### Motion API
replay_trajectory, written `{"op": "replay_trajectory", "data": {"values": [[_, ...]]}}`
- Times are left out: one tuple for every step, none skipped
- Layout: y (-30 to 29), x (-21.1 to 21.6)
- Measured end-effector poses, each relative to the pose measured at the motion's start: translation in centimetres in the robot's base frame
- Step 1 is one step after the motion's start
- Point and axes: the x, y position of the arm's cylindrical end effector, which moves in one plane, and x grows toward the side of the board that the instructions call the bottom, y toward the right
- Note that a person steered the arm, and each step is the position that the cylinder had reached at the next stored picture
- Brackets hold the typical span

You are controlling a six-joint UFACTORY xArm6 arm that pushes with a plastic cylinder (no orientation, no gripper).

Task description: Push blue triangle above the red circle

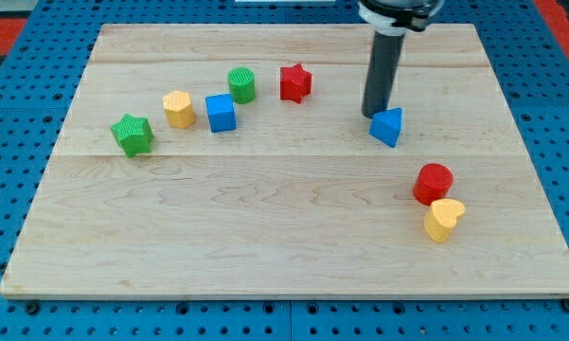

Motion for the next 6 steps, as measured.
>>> {"op": "replay_trajectory", "data": {"values": [[0.0, 2.4], [1.5, 3.1], [1.4, 4.0], [1.4, 4.9], [3.7, 5.1], [2.6, 5.1]]}}
